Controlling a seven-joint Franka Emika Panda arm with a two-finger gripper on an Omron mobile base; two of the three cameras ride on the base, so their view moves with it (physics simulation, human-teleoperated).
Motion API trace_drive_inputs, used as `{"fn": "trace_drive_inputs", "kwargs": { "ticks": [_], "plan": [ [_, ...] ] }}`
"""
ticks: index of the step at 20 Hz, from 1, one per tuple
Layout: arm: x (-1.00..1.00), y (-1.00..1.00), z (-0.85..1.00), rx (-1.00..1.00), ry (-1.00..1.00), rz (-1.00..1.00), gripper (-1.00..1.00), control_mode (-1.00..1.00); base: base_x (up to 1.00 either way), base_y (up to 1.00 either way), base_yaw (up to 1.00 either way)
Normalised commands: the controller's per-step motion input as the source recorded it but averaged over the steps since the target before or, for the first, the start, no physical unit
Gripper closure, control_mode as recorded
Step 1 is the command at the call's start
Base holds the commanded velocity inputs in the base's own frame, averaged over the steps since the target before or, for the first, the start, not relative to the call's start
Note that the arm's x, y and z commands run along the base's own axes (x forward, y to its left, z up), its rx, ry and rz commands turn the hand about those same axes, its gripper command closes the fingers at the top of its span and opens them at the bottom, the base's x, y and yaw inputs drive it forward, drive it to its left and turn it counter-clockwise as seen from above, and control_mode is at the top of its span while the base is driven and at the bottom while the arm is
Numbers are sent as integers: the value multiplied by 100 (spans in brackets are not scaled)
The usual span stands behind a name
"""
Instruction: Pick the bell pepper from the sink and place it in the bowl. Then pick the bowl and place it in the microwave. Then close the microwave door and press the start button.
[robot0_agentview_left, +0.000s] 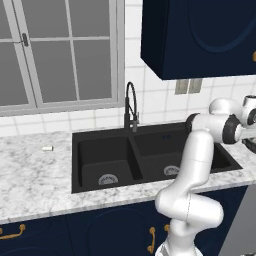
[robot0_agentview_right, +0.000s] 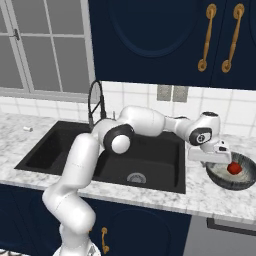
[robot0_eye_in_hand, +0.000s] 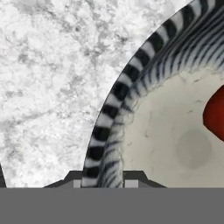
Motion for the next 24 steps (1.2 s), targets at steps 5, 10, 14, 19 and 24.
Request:
{"fn": "trace_drive_inputs", "kwargs": {
  "ticks": [5, 10, 14, 19, 24],
  "plan": [
    [-34, 14, 24, -4, -7, 9, 100, -100, 0, 0, 0],
    [-42, 18, 40, -4, 4, 15, 100, -100, 0, 0, 0],
    [-43, 21, 29, -5, 5, 22, 100, -100, 0, 0, 0],
    [-66, 14, 40, -2, 0, 27, 100, -100, 0, 0, 0],
    [-80, 8, 43, 0, 4, 27, 100, -100, 0, 0, 0]
  ]
}}
